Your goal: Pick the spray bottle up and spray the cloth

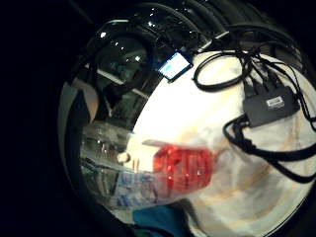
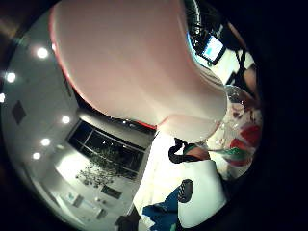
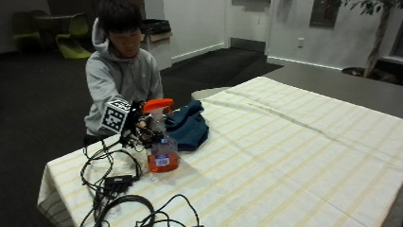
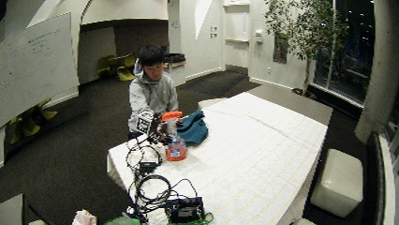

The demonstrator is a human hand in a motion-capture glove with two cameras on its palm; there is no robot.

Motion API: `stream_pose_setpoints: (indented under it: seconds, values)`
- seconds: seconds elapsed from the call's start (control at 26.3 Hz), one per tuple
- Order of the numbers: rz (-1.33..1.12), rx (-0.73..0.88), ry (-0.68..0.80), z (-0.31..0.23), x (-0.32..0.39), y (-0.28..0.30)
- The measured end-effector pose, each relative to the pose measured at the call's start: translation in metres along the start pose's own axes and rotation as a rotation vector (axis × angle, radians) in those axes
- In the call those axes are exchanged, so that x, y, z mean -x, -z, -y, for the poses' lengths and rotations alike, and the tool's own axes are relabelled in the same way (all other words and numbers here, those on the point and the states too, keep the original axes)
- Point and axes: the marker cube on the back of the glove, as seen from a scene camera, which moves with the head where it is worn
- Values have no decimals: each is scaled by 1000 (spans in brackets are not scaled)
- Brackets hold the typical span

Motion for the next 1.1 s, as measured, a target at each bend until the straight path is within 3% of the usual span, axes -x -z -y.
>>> stream_pose_setpoints:
  seconds: [0.8, 1.1]
  values:
    - [-72, -81, 123, 19, 0, -7]
    - [-114, -11, 239, 22, 17, 0]
